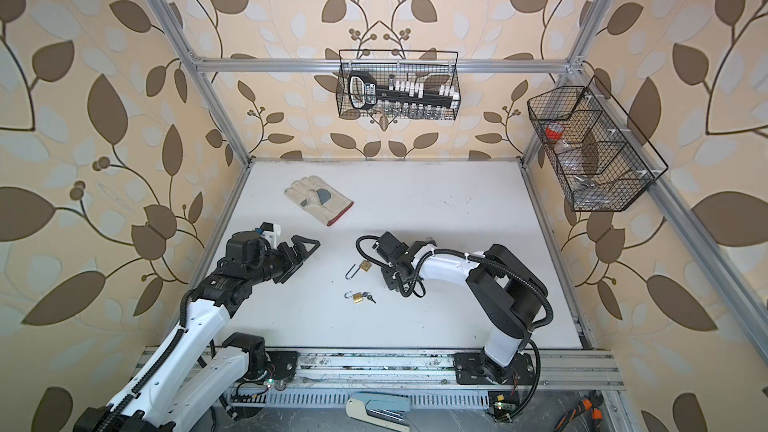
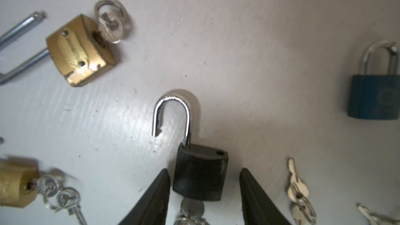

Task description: Lock with the key

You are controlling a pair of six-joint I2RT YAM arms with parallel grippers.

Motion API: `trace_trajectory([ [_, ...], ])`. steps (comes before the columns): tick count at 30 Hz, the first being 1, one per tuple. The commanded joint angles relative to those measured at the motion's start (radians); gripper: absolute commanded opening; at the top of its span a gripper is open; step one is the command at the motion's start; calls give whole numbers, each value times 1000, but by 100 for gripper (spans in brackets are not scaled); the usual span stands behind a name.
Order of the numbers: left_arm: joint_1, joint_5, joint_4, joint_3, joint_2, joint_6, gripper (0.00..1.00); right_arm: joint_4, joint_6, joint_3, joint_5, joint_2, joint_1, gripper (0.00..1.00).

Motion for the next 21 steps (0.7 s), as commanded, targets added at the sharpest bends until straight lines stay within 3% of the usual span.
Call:
trace_trajectory([
  [1,9,24,24,3,-6,1,99,-9,10,36,20,29,10,51],
  [13,13,28,22,14,-8,4,99,-31,15,11,16,24,19,35],
  [21,11,70,11,90,68,60,99,-16,21,-25,43,-83,24,15],
])
